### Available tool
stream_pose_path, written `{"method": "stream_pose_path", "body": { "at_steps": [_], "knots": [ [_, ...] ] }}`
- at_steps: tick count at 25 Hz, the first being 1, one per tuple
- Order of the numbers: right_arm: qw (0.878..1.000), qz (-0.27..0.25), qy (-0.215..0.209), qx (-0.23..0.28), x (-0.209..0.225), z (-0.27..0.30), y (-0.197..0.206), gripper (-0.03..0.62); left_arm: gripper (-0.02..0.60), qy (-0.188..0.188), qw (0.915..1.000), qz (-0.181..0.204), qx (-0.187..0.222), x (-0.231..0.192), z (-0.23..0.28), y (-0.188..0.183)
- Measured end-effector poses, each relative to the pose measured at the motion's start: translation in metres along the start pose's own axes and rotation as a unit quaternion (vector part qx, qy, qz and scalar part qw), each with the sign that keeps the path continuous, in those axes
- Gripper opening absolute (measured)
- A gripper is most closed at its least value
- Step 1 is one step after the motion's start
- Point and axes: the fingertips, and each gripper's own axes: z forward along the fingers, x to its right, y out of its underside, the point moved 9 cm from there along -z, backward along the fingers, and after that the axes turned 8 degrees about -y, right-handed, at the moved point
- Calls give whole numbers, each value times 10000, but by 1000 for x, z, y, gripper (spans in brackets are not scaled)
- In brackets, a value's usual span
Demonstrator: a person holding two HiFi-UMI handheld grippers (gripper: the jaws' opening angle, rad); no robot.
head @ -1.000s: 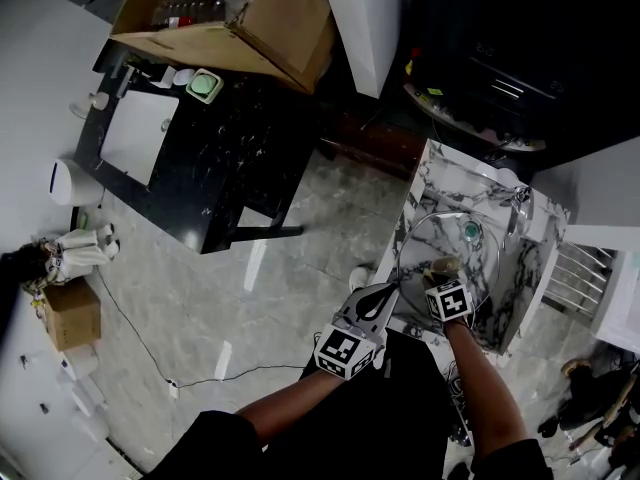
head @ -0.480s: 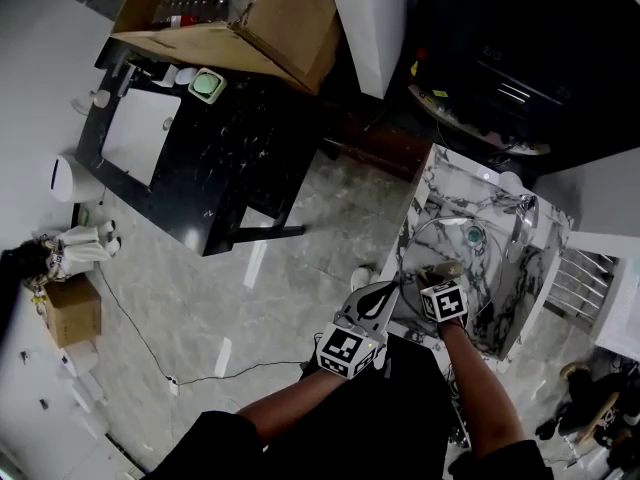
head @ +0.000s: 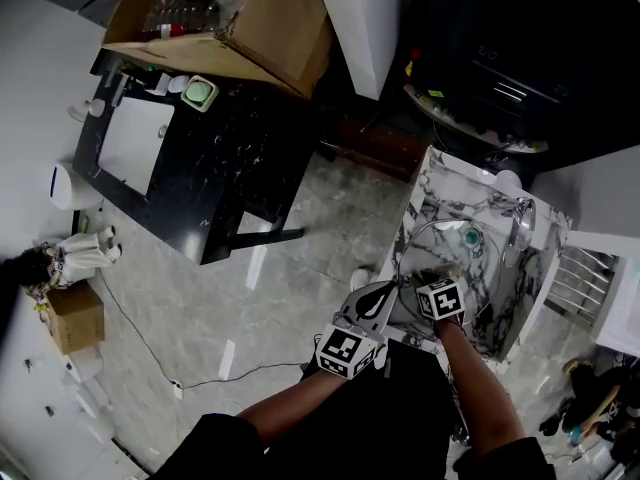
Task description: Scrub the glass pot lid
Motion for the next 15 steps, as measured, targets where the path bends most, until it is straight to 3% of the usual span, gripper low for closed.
{"method": "stream_pose_path", "body": {
  "at_steps": [15],
  "knots": [
    [9998, -76, -26, 174, 18, 2, -31, 57, 17, -64, 10000, 14, -74, -10, 12, -8]
  ]
}}
